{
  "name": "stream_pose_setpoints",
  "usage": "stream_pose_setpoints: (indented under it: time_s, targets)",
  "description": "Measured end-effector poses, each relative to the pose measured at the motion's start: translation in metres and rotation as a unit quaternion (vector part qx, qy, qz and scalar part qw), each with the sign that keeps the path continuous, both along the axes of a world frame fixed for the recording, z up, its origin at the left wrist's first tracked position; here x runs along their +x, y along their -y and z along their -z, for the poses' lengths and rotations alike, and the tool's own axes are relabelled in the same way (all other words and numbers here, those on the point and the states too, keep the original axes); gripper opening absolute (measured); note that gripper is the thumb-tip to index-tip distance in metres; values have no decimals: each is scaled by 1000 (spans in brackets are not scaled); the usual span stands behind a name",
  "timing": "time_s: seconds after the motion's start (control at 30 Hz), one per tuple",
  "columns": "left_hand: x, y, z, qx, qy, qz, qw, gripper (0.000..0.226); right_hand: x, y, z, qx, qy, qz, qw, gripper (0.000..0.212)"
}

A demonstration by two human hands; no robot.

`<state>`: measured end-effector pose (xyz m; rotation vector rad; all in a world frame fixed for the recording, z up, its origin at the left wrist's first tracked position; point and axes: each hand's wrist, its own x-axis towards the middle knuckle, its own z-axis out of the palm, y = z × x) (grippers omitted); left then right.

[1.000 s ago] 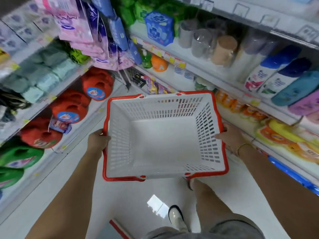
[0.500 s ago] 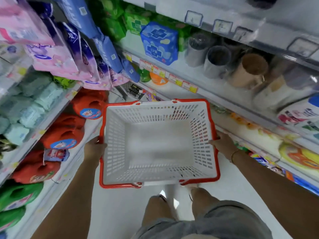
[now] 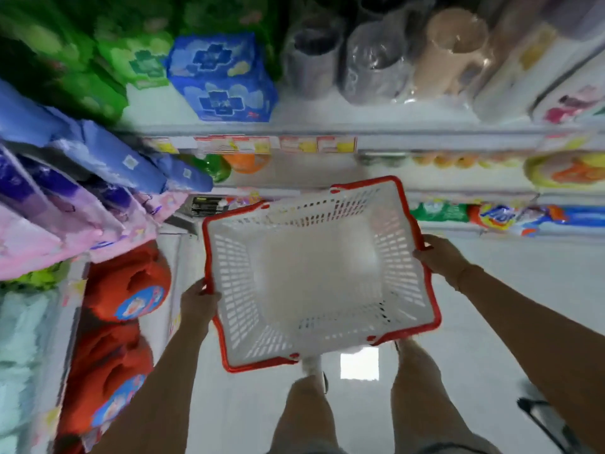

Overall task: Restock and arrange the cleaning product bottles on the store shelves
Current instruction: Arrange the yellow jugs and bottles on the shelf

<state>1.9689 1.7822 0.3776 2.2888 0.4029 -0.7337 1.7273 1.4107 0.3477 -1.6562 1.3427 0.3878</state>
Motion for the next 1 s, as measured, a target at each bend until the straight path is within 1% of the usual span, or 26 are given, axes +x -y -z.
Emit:
stream_pose_setpoints:
  time_s: [0.13,0.27,0.47,0.6,0.73,0.87,1.0]
  targets:
    - [-4,16,38,17,-34,39,999,36,-21,-3,37,-19,-20,53,998,44]
    - [-27,36,81,21,-52,50,997,45,-55,-1,72,-11,-54,104,993,45]
    - [-49,73,182,21,-77,75,994,43,-97,17,157,6,-85,155,984,44]
    - [-58,97,257,10,-84,71,994,42,-123,25,232,12,-101,177,979,43]
    - [-70,123,315,13,-84,81,993,45,-142,33,294,28,-114,200,973,44]
    - [-78,141,365,25,-88,113,989,45,-149,52,340,12,-114,212,971,46]
    - [-77,151,394,50,-66,126,989,45,-143,64,371,4,-104,201,974,44]
